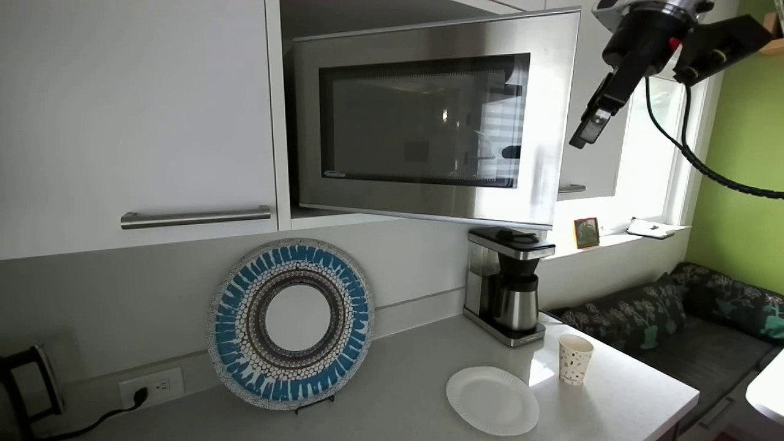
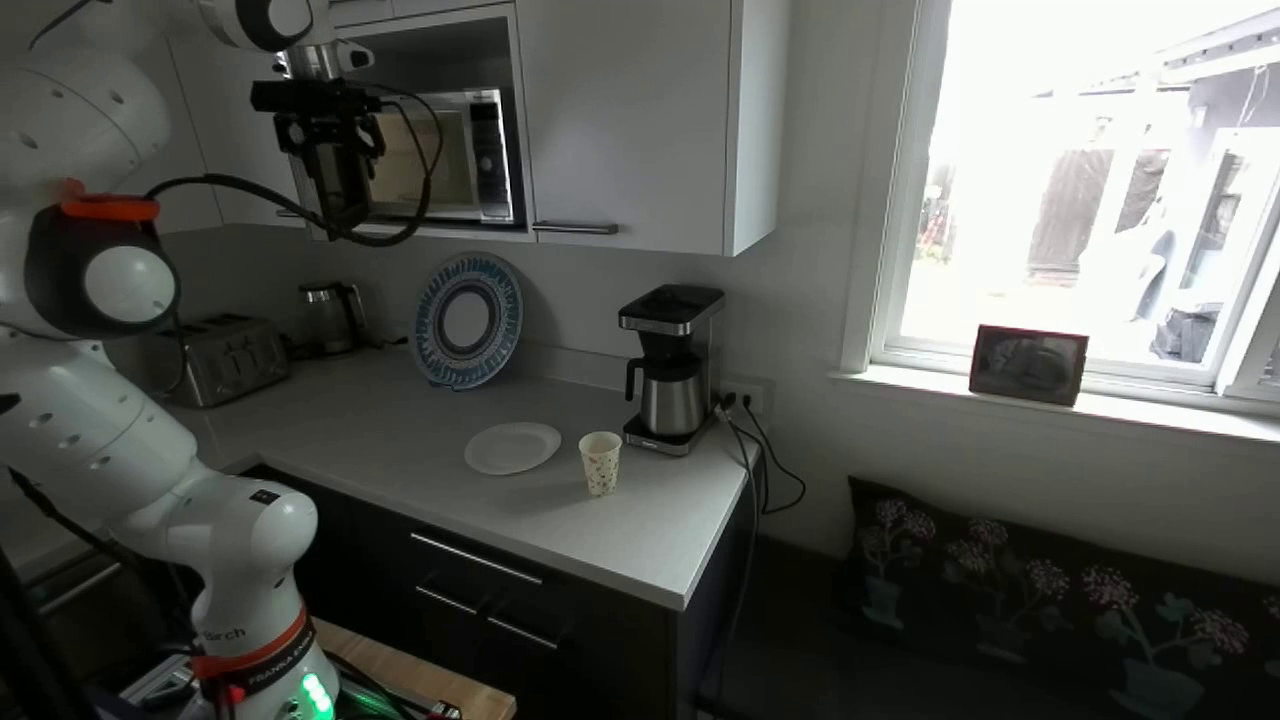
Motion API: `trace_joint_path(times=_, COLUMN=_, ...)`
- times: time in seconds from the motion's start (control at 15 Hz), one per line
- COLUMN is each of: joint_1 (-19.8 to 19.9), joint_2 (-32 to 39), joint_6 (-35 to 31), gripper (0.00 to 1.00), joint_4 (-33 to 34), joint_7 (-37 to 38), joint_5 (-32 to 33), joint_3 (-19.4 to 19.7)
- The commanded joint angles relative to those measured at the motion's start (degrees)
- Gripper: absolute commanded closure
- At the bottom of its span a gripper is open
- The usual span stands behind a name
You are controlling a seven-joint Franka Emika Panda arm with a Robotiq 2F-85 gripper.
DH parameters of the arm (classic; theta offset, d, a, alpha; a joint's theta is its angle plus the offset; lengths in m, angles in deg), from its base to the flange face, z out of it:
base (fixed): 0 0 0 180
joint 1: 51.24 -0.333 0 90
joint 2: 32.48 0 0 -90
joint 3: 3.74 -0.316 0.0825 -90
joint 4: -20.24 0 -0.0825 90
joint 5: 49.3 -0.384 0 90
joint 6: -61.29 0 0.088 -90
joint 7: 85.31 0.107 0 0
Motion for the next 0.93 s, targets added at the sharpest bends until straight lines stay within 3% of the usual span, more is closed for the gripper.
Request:
trace_joint_path(times=0.0, joint_1=1.90, joint_2=-0.23, joint_6=5.23, gripper=0.00, joint_4=-1.14, joint_7=0.13, joint_5=0.42, joint_3=3.18)
trace_joint_path(times=0.2, joint_1=2.93, joint_2=0.54, joint_6=8.90, gripper=0.00, joint_4=-2.02, joint_7=-0.90, joint_5=-4.13, joint_3=8.12)
trace_joint_path(times=0.4, joint_1=4.08, joint_2=0.55, joint_6=7.39, gripper=0.00, joint_4=-4.53, joint_7=-5.05, joint_5=-5.56, joint_3=11.63)
trace_joint_path(times=0.87, joint_1=7.33, joint_2=2.44, joint_6=4.27, gripper=0.00, joint_4=-11.84, joint_7=-13.44, joint_5=-3.60, joint_3=14.56)
